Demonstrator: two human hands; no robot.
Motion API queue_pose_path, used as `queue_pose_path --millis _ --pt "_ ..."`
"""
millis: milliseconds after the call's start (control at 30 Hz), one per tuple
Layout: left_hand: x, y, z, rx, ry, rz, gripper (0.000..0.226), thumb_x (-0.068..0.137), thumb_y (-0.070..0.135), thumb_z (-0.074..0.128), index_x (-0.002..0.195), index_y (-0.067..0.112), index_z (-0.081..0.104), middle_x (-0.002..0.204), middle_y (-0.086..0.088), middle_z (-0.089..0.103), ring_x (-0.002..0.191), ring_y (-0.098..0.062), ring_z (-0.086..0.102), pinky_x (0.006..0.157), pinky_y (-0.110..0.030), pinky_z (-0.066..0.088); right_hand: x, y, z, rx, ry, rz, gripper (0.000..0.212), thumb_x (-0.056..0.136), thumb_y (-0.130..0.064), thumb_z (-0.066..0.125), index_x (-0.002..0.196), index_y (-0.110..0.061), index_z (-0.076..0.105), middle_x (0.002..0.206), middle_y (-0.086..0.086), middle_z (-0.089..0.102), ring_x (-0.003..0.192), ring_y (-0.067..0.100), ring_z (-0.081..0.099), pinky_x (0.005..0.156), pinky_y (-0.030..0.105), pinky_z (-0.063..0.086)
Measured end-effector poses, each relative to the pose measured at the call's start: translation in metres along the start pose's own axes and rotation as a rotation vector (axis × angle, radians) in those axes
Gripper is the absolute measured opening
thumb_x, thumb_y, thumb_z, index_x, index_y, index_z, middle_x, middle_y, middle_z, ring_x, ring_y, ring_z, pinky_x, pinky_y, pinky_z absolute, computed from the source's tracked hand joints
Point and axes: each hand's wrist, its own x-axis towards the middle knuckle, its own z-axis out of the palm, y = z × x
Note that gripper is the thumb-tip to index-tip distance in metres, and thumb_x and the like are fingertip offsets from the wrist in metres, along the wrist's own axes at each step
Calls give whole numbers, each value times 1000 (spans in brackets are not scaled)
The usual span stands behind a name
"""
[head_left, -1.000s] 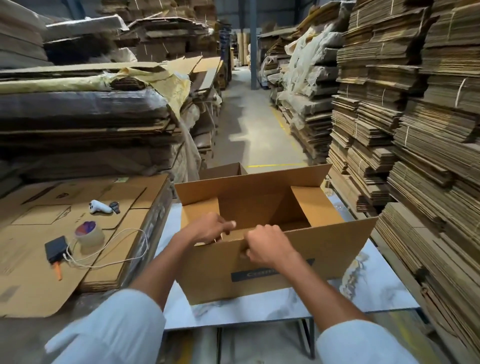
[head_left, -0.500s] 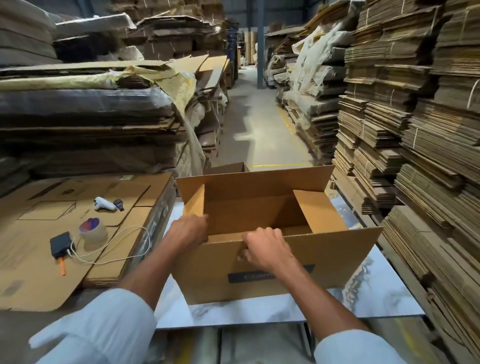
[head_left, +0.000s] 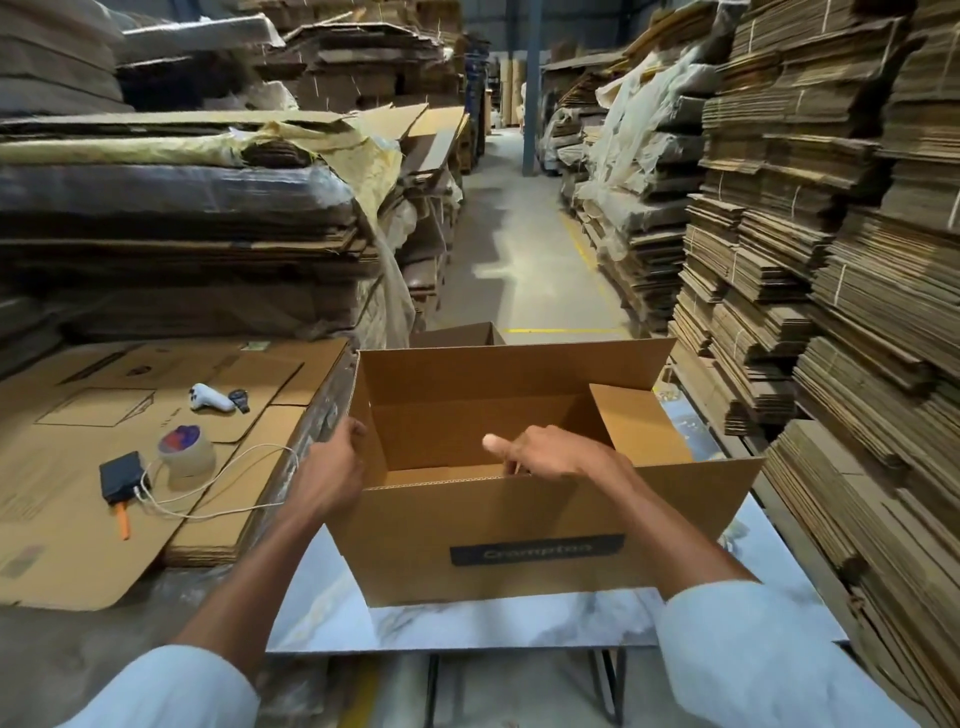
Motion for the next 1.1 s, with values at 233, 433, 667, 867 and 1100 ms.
queue_pose_path --millis 233,433,667,867,1100 --pt "-2 -5 3 -69 -6 -7 39 104 5 38 134 30 43 120 -9 62 80 -19 65 59 -28 53 12 93 -29 -249 26 559 28 98 -28 58 121 -13 62 115 7 57 110 25 57 93 37 51" --pt "-3 -5 3 -75 25 -3 34 106 12 37 133 32 42 118 -12 62 80 -18 65 71 -38 60 0 101 -37 -521 149 410 22 102 -22 52 121 -19 62 105 1 59 107 23 60 86 35 44" --pt "-5 -1 3 -121 26 12 35 106 10 36 136 27 42 121 -11 62 76 -16 62 56 -27 51 -46 170 -93 -413 515 614 8 96 -21 60 103 -17 60 85 0 58 75 16 57 68 35 41" --pt "-2 4 -3 -145 -6 8 35 107 9 34 135 27 44 120 -12 62 85 -25 64 69 -39 57 -44 189 -76 -141 563 504 23 99 -20 59 120 -24 69 116 7 66 102 25 63 88 46 53" --pt "23 -7 -17 -338 -1 27 37 107 44 35 143 33 39 140 -15 57 114 -36 63 89 -55 56 -66 212 -36 1032 763 341 31 109 -35 39 118 -17 63 115 12 67 98 23 64 96 49 54"
